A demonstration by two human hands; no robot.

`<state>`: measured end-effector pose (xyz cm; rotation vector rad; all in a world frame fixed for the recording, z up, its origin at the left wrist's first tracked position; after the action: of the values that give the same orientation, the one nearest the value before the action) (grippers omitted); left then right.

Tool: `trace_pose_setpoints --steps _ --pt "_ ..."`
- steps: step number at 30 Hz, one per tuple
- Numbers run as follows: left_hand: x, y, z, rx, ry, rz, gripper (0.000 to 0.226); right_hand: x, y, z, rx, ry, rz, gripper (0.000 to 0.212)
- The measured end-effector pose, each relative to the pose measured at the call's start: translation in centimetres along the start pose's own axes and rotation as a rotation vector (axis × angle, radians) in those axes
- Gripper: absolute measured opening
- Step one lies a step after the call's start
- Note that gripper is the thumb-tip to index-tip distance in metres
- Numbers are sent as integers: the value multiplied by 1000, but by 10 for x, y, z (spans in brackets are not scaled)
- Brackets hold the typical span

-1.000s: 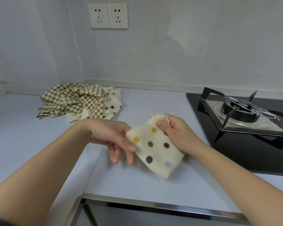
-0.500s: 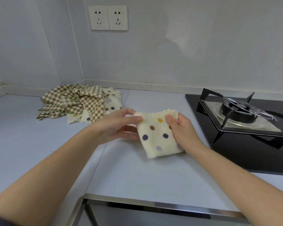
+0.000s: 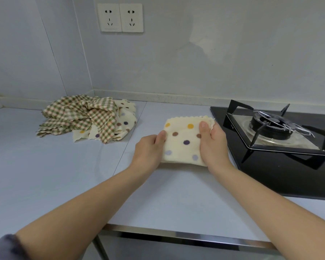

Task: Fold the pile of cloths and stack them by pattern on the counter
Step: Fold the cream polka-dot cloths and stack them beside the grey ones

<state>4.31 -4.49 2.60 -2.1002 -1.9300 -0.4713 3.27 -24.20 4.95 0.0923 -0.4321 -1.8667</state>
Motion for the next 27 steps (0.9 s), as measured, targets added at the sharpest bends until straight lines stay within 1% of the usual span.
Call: trace_pose_setpoints --steps 1,3,5,6,7,9,11,12,13,14,15,16,17,18,19,21,22,24,25,27 --pt "-3 1 4 33 -145 55 42 -1 0 1 4 5 42 17" --pt "-12 4 11 116 -446 238 39 -10 0 2 -10 23 196 17" --pt "-15 6 11 132 -599 398 51 -22 -3 1 -77 76 360 17" --pt "-13 9 12 130 -609 447 57 -28 -6 1 -113 91 429 15" --pt "-10 10 12 122 -583 482 53 -32 -7 -1 -139 91 486 13" --pt "-3 8 8 103 -460 547 28 -38 -9 -7 -204 99 604 10" --pt "4 7 5 91 -366 613 11 -43 -16 -17 -302 114 767 25" --pt "9 9 6 77 -347 637 11 -45 -22 -20 -340 107 850 30" --pt "14 9 6 64 -331 666 16 -46 -25 -21 -343 95 898 25" --pt "16 6 4 62 -311 703 19 -46 -26 -20 -323 90 906 15" --pt "16 3 3 63 -266 741 25 -46 -24 -17 -295 96 881 12" --pt "14 -1 1 57 -193 768 32 -46 -21 -13 -271 108 844 17" --pt "11 -3 -2 44 -114 762 35 -47 -19 -10 -245 128 808 18" --pt "9 -3 -6 21 -63 709 33 -48 -18 -7 -222 159 757 16" --pt "9 -1 -10 -8 -51 607 26 -48 -17 -6 -210 213 699 13" --pt "16 6 -14 -38 -160 383 20 -49 -17 -6 -234 359 582 12" --pt "18 7 -12 -38 -255 316 22 -49 -17 -8 -257 421 540 19" --pt "18 8 -10 -49 -384 295 26 -47 -18 -12 -293 482 514 39" --pt "19 8 -10 -62 -407 308 27 -45 -17 -12 -288 466 509 44" --pt "24 10 -14 -81 -391 330 27 -37 -13 -8 -222 363 471 44"
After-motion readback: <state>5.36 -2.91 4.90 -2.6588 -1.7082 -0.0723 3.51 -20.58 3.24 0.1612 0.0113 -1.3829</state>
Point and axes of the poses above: each hand's wrist, its own y-axis towards the middle knuckle, its own x-axis out of the back of the hand, z = x × y, the point moved 9 cm from there along y, towards the middle knuckle, and after that the axes turned 8 degrees about z, right-handed, at the moved point
